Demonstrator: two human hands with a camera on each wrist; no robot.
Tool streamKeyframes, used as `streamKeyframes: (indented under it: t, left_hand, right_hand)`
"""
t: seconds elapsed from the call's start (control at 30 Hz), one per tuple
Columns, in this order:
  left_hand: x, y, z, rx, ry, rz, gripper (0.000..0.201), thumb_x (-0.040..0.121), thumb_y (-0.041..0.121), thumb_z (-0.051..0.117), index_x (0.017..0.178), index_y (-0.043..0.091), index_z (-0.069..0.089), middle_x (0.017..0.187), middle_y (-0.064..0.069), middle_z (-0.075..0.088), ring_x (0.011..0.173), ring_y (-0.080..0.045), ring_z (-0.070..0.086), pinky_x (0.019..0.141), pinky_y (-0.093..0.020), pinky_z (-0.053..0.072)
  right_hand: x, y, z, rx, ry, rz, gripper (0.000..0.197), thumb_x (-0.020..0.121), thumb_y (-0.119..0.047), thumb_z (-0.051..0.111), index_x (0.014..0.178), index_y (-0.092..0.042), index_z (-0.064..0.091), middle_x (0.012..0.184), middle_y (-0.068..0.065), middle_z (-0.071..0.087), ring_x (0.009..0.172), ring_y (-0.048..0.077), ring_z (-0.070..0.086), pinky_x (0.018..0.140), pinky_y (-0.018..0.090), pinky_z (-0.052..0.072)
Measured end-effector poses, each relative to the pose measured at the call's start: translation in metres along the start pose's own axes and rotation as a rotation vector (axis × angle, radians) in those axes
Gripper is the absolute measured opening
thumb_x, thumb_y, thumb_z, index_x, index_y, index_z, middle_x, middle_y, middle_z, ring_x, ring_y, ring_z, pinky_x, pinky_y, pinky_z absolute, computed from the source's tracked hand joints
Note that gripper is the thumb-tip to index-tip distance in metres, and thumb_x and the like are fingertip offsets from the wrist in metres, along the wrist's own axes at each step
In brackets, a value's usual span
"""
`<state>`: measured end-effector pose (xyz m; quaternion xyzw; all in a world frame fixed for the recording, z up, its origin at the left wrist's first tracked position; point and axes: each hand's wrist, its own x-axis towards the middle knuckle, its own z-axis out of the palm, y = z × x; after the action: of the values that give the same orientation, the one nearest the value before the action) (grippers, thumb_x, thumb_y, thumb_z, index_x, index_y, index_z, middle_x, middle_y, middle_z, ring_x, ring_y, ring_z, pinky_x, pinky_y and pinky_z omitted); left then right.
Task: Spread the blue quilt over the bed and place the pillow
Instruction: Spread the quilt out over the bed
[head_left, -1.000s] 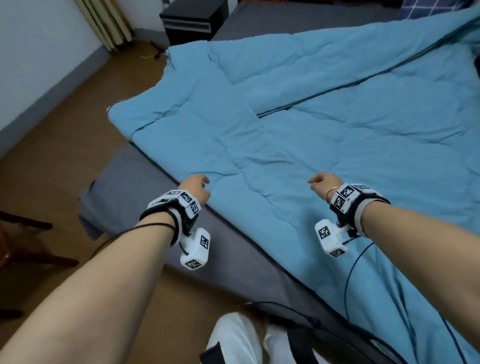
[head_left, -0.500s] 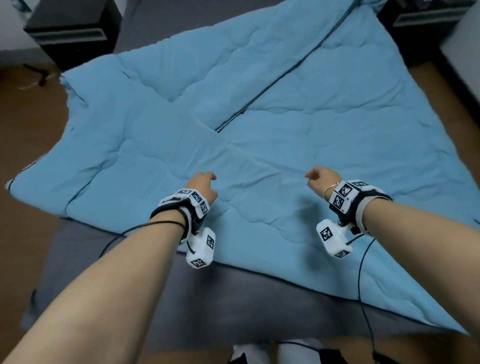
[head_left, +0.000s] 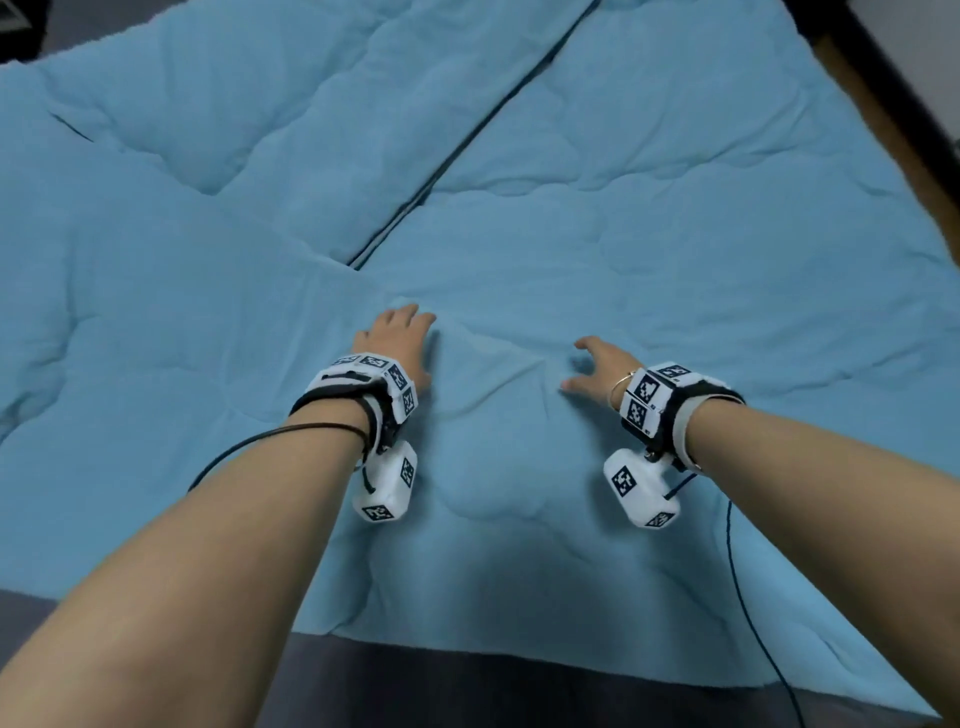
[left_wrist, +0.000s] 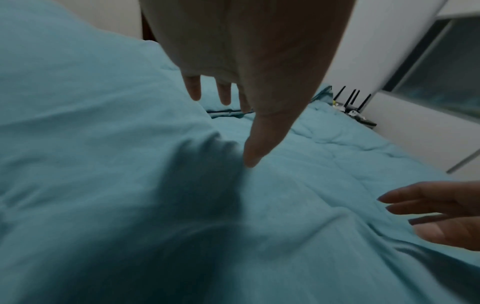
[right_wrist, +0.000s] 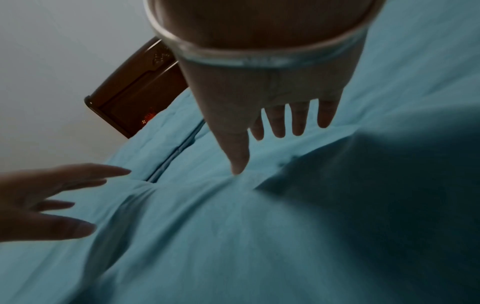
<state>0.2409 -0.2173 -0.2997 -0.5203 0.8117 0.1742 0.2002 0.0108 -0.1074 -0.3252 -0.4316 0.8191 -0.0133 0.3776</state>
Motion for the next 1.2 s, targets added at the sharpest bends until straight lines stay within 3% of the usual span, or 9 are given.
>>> streamKeyframes:
  t: [0.13, 0.23, 0.33, 0.43, 0.5, 0.63, 0.83, 1.0, 1.2]
  left_hand:
    - [0.039, -0.002, 0.016, 0.136, -0.109, 0.033, 0.096, 0.073, 0.019, 0.065, 0.150, 0.030, 0.009, 0.161, 0.006, 0.009, 0.150, -0.022, 0.002, 0.118, -0.055, 0.012]
    - [0.051, -0.001, 0.026, 0.206, -0.191, 0.021, 0.104, 0.070, 0.025, 0.069, 0.150, 0.031, 0.004, 0.152, -0.001, 0.035, 0.146, -0.023, 0.022, 0.116, -0.058, 0.011]
    - [0.045, 0.002, 0.024, 0.332, -0.201, 0.028, 0.084, 0.072, 0.034, 0.070, 0.144, 0.029, 0.028, 0.138, 0.000, 0.051, 0.132, -0.024, 0.043, 0.114, -0.056, 0.015]
    - [0.017, -0.003, 0.014, 0.479, -0.172, 0.047, 0.039, 0.078, 0.036, 0.063, 0.115, 0.026, 0.061, 0.119, 0.002, 0.065, 0.120, -0.021, 0.052, 0.109, -0.041, 0.025]
    - [-0.009, -0.011, 0.007, 0.487, -0.149, 0.054, 0.033, 0.078, 0.037, 0.062, 0.108, 0.024, 0.064, 0.116, 0.001, 0.066, 0.118, -0.021, 0.053, 0.103, -0.036, 0.032]
    - [-0.080, -0.028, -0.020, 0.437, -0.012, 0.078, 0.043, 0.072, 0.045, 0.064, 0.110, 0.024, 0.066, 0.119, -0.002, 0.053, 0.119, -0.025, 0.044, 0.097, -0.036, 0.039]
    - [-0.198, -0.037, -0.067, 0.399, 0.060, 0.085, 0.050, 0.073, 0.053, 0.062, 0.115, 0.023, 0.064, 0.126, 0.001, 0.058, 0.126, -0.022, 0.048, 0.102, -0.035, 0.039]
    - [-0.295, -0.041, -0.070, 0.438, 0.116, -0.009, 0.038, 0.079, 0.043, 0.059, 0.113, 0.027, 0.061, 0.120, 0.000, 0.066, 0.118, -0.022, 0.058, 0.096, -0.031, 0.045]
    - [-0.419, -0.048, -0.034, 0.279, 0.095, -0.096, 0.037, 0.077, 0.038, 0.064, 0.110, 0.022, 0.058, 0.118, -0.004, 0.066, 0.112, -0.026, 0.062, 0.088, -0.032, 0.048]
  right_hand:
    - [0.030, 0.000, 0.021, 0.000, -0.130, -0.007, 0.083, 0.075, -0.040, 0.073, 0.142, -0.012, 0.032, 0.143, 0.011, 0.047, 0.129, 0.028, 0.049, 0.107, 0.034, 0.039]
    - [0.036, 0.000, 0.037, -0.022, -0.190, -0.007, 0.086, 0.073, -0.037, 0.076, 0.142, -0.014, 0.031, 0.141, 0.010, 0.049, 0.126, 0.028, 0.051, 0.106, 0.034, 0.041]
    - [0.026, -0.007, 0.046, -0.084, -0.219, -0.046, 0.067, 0.075, -0.028, 0.073, 0.134, -0.016, 0.043, 0.135, 0.010, 0.055, 0.122, 0.028, 0.054, 0.101, 0.032, 0.044]
    - [0.001, -0.022, 0.043, -0.156, -0.229, -0.115, 0.040, 0.080, -0.017, 0.064, 0.119, -0.011, 0.056, 0.126, 0.012, 0.060, 0.117, 0.029, 0.056, 0.095, 0.030, 0.044]
    - [-0.022, -0.031, 0.034, -0.159, -0.211, -0.157, 0.036, 0.082, -0.013, 0.058, 0.118, -0.011, 0.059, 0.126, 0.012, 0.061, 0.117, 0.029, 0.056, 0.094, 0.029, 0.045]
    - [-0.085, -0.052, 0.004, -0.160, -0.132, -0.240, 0.029, 0.085, -0.017, 0.058, 0.112, -0.009, 0.064, 0.120, 0.013, 0.064, 0.113, 0.029, 0.058, 0.089, 0.028, 0.045]
    - [-0.193, -0.078, -0.026, -0.201, -0.028, -0.331, 0.030, 0.081, -0.020, 0.065, 0.109, -0.010, 0.068, 0.113, 0.015, 0.068, 0.108, 0.029, 0.062, 0.084, 0.028, 0.047]
    - [-0.278, -0.082, -0.015, -0.282, -0.019, -0.375, 0.033, 0.081, -0.022, 0.066, 0.112, -0.010, 0.066, 0.117, 0.014, 0.067, 0.111, 0.029, 0.060, 0.087, 0.029, 0.047]
    - [-0.364, -0.073, 0.023, -0.381, -0.034, -0.478, 0.033, 0.085, -0.023, 0.062, 0.115, -0.009, 0.063, 0.118, 0.015, 0.065, 0.113, 0.031, 0.059, 0.088, 0.032, 0.046]
